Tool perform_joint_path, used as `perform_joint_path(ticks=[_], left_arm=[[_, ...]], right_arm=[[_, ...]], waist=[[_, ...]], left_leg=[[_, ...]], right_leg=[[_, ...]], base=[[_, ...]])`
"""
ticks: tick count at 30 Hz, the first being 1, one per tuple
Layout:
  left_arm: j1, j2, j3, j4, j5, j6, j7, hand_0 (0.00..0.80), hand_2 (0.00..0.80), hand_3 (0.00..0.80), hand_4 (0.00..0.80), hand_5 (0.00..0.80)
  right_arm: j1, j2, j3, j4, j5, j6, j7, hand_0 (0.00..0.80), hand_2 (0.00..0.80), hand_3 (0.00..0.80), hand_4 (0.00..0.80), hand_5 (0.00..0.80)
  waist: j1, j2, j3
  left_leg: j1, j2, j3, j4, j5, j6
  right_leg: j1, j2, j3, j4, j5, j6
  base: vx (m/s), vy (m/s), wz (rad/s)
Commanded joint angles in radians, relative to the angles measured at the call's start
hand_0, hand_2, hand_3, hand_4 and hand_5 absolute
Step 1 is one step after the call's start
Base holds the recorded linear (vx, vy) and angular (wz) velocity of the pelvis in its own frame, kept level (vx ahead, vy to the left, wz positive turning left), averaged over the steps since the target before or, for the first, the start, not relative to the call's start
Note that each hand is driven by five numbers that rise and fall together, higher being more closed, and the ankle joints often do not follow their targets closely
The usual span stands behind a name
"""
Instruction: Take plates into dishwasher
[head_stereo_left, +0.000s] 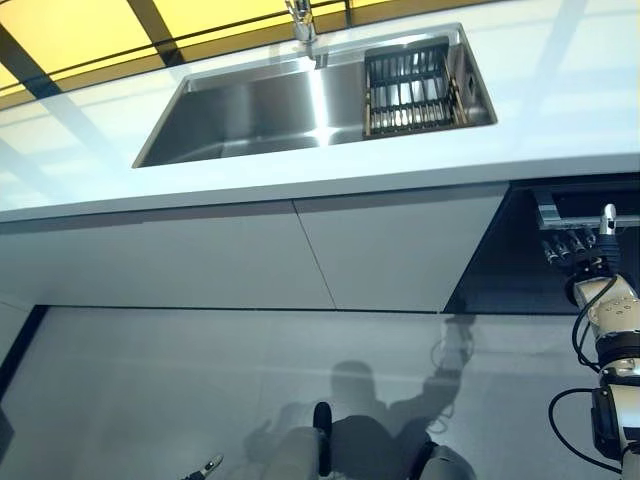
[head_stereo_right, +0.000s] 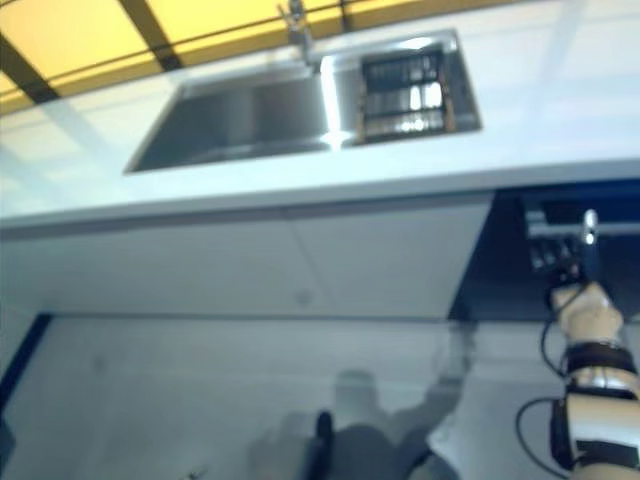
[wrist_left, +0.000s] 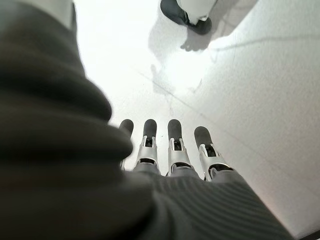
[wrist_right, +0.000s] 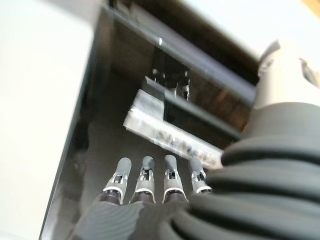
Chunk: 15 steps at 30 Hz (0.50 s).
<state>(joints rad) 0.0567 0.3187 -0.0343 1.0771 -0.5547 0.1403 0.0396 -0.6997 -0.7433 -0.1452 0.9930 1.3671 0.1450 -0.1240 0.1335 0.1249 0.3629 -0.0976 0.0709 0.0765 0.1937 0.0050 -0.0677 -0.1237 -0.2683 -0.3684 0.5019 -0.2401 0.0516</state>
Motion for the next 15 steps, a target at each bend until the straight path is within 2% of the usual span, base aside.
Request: perform_joint_path(ticks=[1,6,8,11,14,15], left_arm=[[0.018,0.074,0.026,0.022,0.067,-0.045,0.008,0.0,0.0,0.0,0.0,0.0],[0.004,0.063,0.04,0.046,0.07,-0.071,0.012,0.0,0.0,0.0,0.0,0.0],[-0.005,0.06,0.049,0.059,0.079,-0.075,0.011,0.0,0.0,0.0,0.0,0.0],[-0.019,0.057,0.052,0.079,0.089,-0.092,0.01,0.0,0.0,0.0,0.0,0.0],[-0.031,0.055,0.048,0.085,0.095,-0.1,0.003,0.0,0.0,0.0,0.0,0.0],[-0.038,0.047,0.042,0.084,0.107,-0.1,0.008,0.0,0.0,0.0,0.0,0.0]], right_arm=[[-0.062,0.004,0.014,-0.034,-0.137,0.013,0.041,0.0,0.0,0.0,0.0,0.0],[0.099,0.05,0.028,0.021,-0.338,0.082,0.115,0.0,0.0,0.0,0.0,0.0],[0.166,0.072,0.032,0.037,-0.401,0.085,0.132,0.0,0.0,0.0,0.0,0.0],[0.253,0.117,0.049,0.06,-0.49,0.079,0.168,0.0,0.0,0.0,0.0,0.0],[0.319,0.153,0.058,0.069,-0.552,0.081,0.192,0.0,0.0,0.0,0.0,0.0],[0.376,0.185,0.065,0.092,-0.619,0.052,0.227,0.0,0.0,0.0,0.0,0.0]], waist=[[0.013,-0.068,-0.066],[0.001,-0.096,-0.147],[-0.005,-0.101,-0.177],[-0.016,-0.108,-0.21],[-0.023,-0.11,-0.227],[-0.026,-0.111,-0.24]], left_leg=[[0.054,-0.011,0.028,-0.002,-0.093,0.045],[0.127,-0.014,0.034,-0.189,-0.026,0.037],[0.151,-0.017,0.041,-0.248,-0.008,0.037],[0.171,-0.022,0.048,-0.281,-0.013,0.036],[0.177,-0.025,0.055,-0.281,-0.026,0.039],[0.181,-0.024,0.068,-0.281,-0.037,0.04]], right_leg=[[0.134,0.098,0.005,-0.227,0.043,-0.058],[0.206,0.134,0.01,-0.438,0.144,-0.016],[0.23,0.144,0.008,-0.508,0.18,-0.004],[0.258,0.155,0.011,-0.584,0.213,0.011],[0.255,0.153,0.014,-0.589,0.217,0.022],[0.25,0.148,0.008,-0.589,0.217,0.031]], base=[[0.053,0.065,-0.06],[0.048,0.088,-0.03],[0.042,0.102,-0.12],[0.012,0.105,-0.05],[-0.026,0.104,0.02],[-0.01,0.088,-0.03]])
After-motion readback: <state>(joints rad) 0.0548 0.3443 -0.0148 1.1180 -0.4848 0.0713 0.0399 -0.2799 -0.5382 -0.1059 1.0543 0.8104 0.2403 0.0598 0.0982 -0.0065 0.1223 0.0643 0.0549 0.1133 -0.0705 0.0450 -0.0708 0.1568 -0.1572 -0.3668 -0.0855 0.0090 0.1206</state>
